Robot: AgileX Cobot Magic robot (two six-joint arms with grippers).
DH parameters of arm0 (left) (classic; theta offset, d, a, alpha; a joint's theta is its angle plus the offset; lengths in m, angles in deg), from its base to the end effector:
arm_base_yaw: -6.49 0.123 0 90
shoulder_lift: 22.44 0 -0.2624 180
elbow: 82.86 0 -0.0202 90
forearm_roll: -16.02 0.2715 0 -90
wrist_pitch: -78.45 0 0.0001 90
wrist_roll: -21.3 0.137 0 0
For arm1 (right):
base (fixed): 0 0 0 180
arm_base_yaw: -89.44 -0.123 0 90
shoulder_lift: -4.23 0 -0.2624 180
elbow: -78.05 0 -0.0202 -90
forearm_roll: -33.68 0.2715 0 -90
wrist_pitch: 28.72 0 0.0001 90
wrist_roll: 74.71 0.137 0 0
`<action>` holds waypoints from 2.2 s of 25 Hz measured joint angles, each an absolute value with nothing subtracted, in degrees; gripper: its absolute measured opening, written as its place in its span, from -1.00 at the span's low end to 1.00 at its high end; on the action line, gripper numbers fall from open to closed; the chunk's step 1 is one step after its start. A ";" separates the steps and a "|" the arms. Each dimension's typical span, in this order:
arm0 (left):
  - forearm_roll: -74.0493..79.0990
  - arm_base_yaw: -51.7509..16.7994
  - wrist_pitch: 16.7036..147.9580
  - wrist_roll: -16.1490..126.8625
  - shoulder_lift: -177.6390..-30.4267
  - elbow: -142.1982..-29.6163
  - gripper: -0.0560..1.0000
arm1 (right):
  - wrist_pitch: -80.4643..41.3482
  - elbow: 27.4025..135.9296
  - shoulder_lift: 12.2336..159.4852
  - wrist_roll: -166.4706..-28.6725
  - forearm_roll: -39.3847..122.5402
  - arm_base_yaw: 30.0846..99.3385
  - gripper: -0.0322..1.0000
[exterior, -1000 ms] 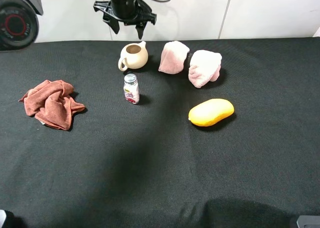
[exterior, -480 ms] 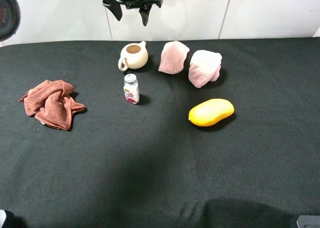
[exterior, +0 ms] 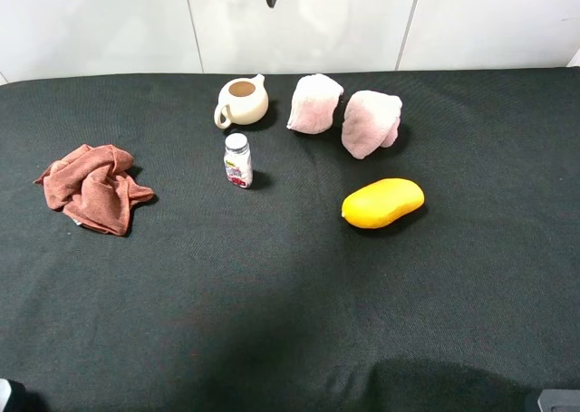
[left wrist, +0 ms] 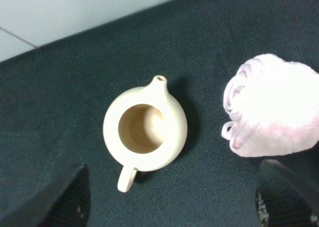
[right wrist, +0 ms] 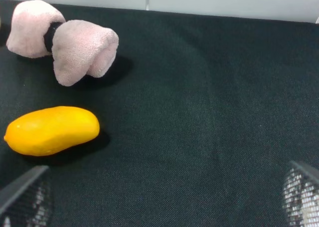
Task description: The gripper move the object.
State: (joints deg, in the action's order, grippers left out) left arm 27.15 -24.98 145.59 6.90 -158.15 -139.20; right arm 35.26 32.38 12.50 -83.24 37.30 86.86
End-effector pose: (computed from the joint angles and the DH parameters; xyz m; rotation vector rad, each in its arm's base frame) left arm 0.4614 -0.2538 0.2642 0.4023 2.4958 -0.0609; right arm 0.0684 0.0109 0.2728 -0.2057 2.0462 0.0112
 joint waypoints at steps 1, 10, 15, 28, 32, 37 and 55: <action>27.23 -25.12 145.59 6.90 -157.15 -138.18 0.39 | 35.26 32.38 12.50 -83.24 37.30 86.86 0.41; 27.79 -25.40 143.39 6.90 -145.24 -122.18 0.39 | 35.26 32.38 12.50 -83.24 37.30 86.86 0.41; 27.78 -25.40 140.53 6.90 -137.73 -111.06 0.39 | 35.26 32.38 12.50 -83.24 37.30 86.86 0.41; 27.92 -25.40 132.33 6.41 -115.63 -80.84 0.39 | 35.19 32.38 12.50 -83.24 37.47 86.86 0.41; 27.92 -25.34 130.58 6.25 -107.34 -71.30 0.39 | 35.19 32.38 12.50 -83.24 37.47 86.86 0.41; 27.92 -25.34 130.07 4.50 -95.98 -60.30 0.39 | 35.19 32.38 12.50 -83.24 37.47 86.86 0.41; 27.71 -10.81 140.60 6.11 -54.56 -39.52 0.53 | 35.25 32.38 12.50 -83.24 37.47 86.86 0.41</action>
